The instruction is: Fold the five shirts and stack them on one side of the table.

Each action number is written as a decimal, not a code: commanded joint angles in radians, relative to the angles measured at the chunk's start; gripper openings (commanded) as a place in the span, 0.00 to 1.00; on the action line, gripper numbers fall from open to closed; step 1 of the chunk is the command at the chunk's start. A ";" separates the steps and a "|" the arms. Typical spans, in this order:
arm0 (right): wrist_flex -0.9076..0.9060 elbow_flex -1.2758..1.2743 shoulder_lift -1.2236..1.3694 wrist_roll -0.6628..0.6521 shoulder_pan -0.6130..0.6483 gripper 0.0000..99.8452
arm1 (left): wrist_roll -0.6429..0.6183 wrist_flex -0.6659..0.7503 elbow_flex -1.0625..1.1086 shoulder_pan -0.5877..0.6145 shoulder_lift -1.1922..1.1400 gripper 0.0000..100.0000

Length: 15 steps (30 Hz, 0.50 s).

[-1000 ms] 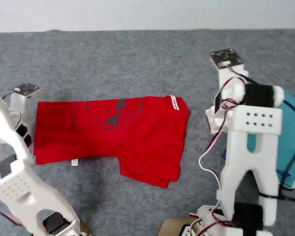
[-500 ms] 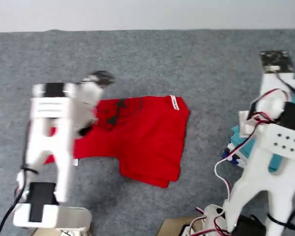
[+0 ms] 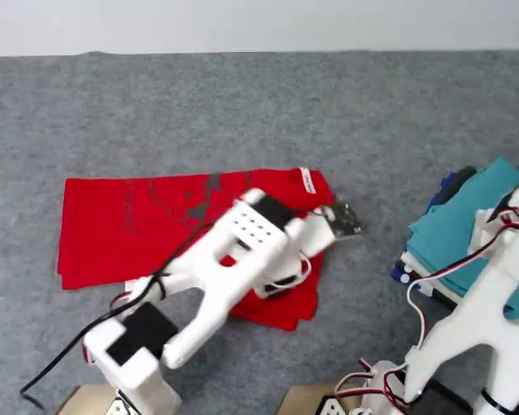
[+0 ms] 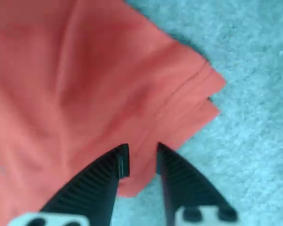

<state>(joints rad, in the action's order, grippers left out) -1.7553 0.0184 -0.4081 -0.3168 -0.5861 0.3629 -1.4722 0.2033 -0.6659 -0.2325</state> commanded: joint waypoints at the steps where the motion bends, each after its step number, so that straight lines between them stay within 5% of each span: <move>1: -0.027 0.008 -0.039 -0.009 -0.031 0.04 | -0.015 0.018 -0.036 -0.041 -0.040 0.15; 11: -0.027 0.008 -0.039 -0.009 -0.030 0.04 | -0.015 0.043 -0.136 -0.075 -0.218 0.15; 15: -0.025 0.008 -0.039 -0.009 -0.030 0.04 | -0.011 0.043 -0.147 -0.080 -0.233 0.07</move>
<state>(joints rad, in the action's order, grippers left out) -1.7553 0.0184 -0.4081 -0.3168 -0.6045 0.3537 -1.4431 0.0882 -0.7273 -0.4687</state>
